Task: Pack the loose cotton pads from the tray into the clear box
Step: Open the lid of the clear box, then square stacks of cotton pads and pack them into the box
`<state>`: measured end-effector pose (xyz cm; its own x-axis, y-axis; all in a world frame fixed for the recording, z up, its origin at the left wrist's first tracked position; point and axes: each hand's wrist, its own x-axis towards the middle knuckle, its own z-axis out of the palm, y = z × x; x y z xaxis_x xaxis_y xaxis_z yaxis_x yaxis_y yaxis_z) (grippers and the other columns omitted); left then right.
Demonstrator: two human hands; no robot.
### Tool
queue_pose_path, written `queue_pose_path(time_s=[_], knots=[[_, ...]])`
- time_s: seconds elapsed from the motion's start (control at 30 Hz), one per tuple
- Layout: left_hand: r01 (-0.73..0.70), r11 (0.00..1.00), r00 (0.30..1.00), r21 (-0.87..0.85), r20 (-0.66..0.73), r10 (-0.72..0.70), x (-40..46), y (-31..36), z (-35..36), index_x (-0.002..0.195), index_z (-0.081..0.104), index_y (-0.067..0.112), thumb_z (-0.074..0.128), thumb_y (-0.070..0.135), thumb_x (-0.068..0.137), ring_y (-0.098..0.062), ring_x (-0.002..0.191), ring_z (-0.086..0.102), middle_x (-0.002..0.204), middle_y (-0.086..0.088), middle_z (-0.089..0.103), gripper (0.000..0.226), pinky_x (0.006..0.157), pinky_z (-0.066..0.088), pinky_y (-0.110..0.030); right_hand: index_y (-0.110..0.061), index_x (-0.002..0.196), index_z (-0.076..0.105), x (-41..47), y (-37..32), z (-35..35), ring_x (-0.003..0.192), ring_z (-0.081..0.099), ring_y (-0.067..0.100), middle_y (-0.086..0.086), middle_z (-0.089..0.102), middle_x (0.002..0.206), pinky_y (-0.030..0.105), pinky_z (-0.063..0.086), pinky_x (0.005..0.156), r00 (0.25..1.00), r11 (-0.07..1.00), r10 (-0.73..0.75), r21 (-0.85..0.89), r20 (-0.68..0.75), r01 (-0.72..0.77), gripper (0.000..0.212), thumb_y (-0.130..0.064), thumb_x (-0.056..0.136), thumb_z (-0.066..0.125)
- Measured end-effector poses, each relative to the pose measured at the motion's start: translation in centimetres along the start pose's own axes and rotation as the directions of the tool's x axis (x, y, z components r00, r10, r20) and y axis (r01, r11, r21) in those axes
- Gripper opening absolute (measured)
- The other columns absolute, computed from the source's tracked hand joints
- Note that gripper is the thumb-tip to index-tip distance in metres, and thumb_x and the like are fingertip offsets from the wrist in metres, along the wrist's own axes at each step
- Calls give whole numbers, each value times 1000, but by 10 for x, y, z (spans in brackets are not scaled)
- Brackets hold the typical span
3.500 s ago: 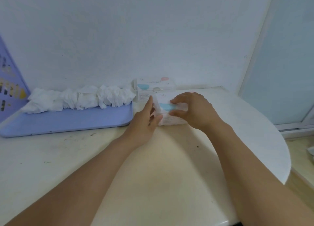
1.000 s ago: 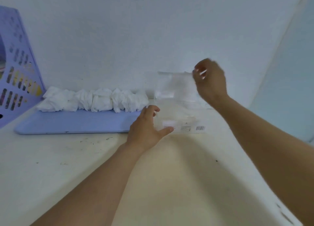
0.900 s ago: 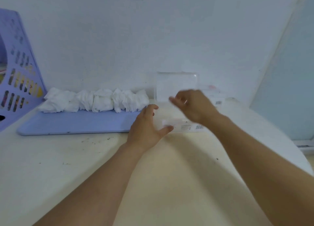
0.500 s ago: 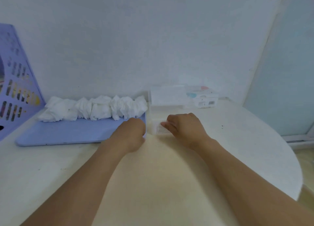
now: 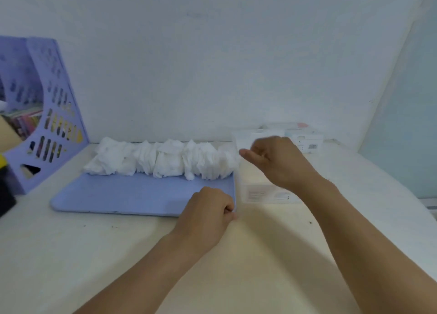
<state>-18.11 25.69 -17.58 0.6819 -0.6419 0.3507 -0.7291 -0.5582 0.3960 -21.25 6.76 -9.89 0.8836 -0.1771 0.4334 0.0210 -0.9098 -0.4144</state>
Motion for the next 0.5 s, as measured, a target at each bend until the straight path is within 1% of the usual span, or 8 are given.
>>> queue_pose_path(time_s=[0.07, 0.17, 0.23, 0.3, 0.37, 0.4, 0.43, 0.5], knots=[[22, 1000, 1000, 7, -17, -22, 1, 3, 4, 68, 61, 6, 69, 28, 90, -22, 65, 58, 68, -10, 62, 33, 65, 47, -35, -18, 90, 69, 21, -15, 13, 88, 64, 17, -3, 69, 93, 38, 53, 81, 1000, 999, -23, 23, 22, 22, 27, -45, 91, 67], [-3, 998, 1000, -56, -9, 3, 5, 11, 5, 73, 72, 12, 71, 27, 90, -14, 66, 62, 71, -1, 69, 22, 67, 51, -33, -16, 134, 58, 49, -25, 42, 122, 55, 23, 3, 58, 135, 37, 48, 99, 972, 994, 63, -106, 227, -39, 48, -36, 92, 68], [-5, 975, 999, -224, 35, 13, 14, 8, -4, 72, 76, 14, 77, 34, 87, -6, 56, 56, 64, 5, 68, 25, 59, 47, -24, -18, 141, 53, 60, -21, 55, 128, 50, 27, 3, 54, 141, 39, 47, 102, 950, 984, 102, -171, 296, -52, 59, -38, 89, 72], [20, 951, 999, -309, -36, -32, 27, -5, -16, 72, 74, 16, 80, 43, 81, -7, 55, 53, 64, 6, 66, 30, 57, 46, -25, -19, 143, 51, 62, -12, 57, 129, 49, 27, 3, 54, 141, 39, 46, 103, 947, 989, 117, -125, 300, -83, 72, -42, 81, 79], [30, 969, 976, -244, -202, -81, 36, -27, -24, 80, 71, 23, 82, 46, 77, -4, 64, 56, 75, 11, 67, 26, 61, 46, -22, -22, 147, 44, 57, -6, 54, 131, 47, 26, 2, 53, 142, 38, 46, 103, 945, 989, 147, -61, 292, -134, 91, -42, 70, 88], [33, 975, 957, -218, -274, -94, 38, -37, -25, 83, 68, 25, 84, 44, 76, -2, 65, 54, 77, 13, 64, 26, 62, 45, -19, -23, 149, 41, 54, -2, 52, 132, 45, 26, 2, 52, 142, 39, 45, 103, 942, 987, 153, -94, 299, -131, 100, -42, 65, 92], [39, 976, 947, -212, -303, -104, 39, -44, -23, 86, 66, 27, 85, 43, 74, -1, 65, 53, 78, 14, 62, 28, 62, 43, -18, -23, 150, 40, 52, 1, 48, 134, 42, 26, 1, 51, 143, 41, 45, 104, 936, 980, 164, -159, 311, -119, 106, -43, 62, 94], [47, 982, 963, -185, -251, -94, 38, -49, -16, 91, 62, 29, 85, 48, 72, -2, 64, 51, 77, 12, 57, 35, 61, 42, -19, -22, 150, 40, 48, 6, 40, 136, 38, 26, 0, 49, 144, 42, 45, 103, 930, 956, 207, -264, 304, -127, 107, -47, 61, 93]])
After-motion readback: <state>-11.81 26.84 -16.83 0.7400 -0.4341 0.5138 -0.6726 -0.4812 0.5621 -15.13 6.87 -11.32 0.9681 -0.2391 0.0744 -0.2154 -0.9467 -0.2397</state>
